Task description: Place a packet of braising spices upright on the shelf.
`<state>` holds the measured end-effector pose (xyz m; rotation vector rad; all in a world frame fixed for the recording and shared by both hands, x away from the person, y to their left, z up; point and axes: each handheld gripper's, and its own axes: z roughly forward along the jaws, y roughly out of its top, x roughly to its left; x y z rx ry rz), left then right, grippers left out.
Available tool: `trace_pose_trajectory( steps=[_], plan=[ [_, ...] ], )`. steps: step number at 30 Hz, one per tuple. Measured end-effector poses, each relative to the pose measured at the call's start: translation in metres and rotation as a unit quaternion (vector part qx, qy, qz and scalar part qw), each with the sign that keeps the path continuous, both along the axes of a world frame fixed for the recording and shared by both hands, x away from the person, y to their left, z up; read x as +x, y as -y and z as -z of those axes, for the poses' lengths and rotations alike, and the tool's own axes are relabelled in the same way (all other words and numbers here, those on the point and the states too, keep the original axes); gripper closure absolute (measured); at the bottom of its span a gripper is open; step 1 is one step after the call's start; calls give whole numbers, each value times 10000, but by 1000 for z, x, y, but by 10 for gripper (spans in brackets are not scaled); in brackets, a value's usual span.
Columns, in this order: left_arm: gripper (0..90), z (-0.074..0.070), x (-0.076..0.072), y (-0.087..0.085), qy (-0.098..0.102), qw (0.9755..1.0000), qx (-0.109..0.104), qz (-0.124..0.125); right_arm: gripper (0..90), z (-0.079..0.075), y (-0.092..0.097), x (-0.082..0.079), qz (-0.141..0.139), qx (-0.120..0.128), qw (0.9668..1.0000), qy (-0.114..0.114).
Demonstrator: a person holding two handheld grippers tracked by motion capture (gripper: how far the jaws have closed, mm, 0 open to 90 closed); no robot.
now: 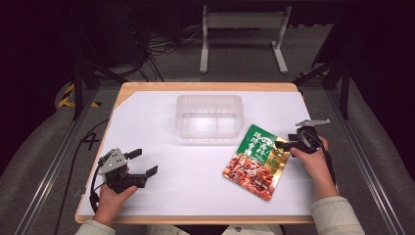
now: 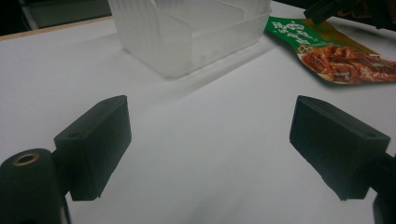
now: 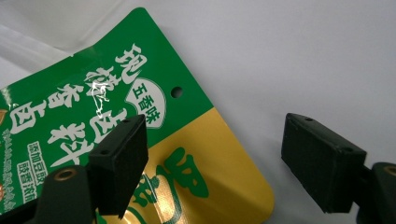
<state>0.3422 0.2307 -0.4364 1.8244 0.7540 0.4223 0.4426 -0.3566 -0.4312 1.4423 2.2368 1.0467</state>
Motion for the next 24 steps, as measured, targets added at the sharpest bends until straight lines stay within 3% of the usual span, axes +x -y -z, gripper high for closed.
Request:
trace_pose_trajectory(
  steps=[10,15,24],
  plan=[
    [136,0,0,0,-18,10000,-7,-15,326,0,1,-1,-122,172,9996,-165],
    [136,0,1,0,-19,10000,-6,-10,384,-5,1,-4,-163,190,9997,-57],
    [136,0,1,1,-20,10000,0,-18,476,-18,5,-14,-347,449,9983,144]
  ],
)
